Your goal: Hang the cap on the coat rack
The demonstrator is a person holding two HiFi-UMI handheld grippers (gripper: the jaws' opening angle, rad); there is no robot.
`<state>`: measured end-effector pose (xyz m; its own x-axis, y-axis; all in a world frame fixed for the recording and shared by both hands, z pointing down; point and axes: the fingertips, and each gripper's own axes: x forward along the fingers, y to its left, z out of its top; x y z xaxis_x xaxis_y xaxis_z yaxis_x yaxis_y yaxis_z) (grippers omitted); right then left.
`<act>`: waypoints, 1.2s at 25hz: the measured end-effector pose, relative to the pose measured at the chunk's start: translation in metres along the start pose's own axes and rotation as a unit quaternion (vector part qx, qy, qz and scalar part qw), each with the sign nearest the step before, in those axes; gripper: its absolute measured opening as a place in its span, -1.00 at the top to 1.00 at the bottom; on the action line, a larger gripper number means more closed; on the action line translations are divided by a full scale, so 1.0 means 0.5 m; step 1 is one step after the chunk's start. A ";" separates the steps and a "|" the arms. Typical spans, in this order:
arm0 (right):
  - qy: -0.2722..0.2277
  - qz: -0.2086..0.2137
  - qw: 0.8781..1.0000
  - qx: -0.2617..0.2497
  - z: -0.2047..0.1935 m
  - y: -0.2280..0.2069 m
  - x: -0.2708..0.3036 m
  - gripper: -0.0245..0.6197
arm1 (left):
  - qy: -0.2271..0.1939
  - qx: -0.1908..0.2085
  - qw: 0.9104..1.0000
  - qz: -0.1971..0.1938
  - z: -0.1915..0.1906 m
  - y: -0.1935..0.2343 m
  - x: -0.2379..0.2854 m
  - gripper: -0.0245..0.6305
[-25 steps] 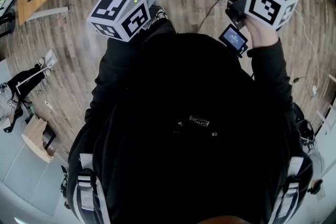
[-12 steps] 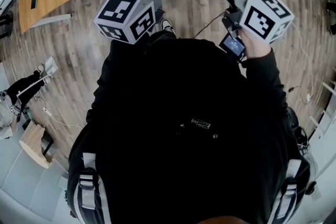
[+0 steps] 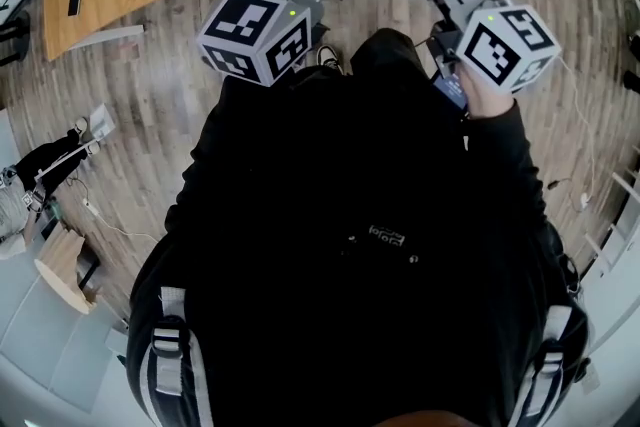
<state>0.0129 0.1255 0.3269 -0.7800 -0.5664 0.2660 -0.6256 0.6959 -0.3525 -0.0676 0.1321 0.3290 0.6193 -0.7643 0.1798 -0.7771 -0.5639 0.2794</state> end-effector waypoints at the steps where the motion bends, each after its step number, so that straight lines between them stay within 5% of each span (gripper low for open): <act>1: 0.002 -0.002 1.000 0.003 0.004 -0.009 0.003 0.83 | 0.001 -0.001 1.000 0.002 0.003 0.003 0.007 0.92; 20: 0.026 0.088 0.996 -0.009 0.193 -0.313 0.124 0.83 | -0.021 0.009 0.997 0.077 0.128 0.118 0.327 0.92; 30: 0.035 0.151 0.987 -0.035 0.261 -0.421 0.084 0.83 | -0.011 0.030 0.998 0.056 0.168 0.066 0.460 0.92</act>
<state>0.1138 -0.1026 0.2952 -0.9286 -0.2990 0.2198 -0.3623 0.8587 -0.3625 0.0397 -0.0887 0.3004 0.5264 -0.8296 0.1863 -0.8469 -0.4923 0.2008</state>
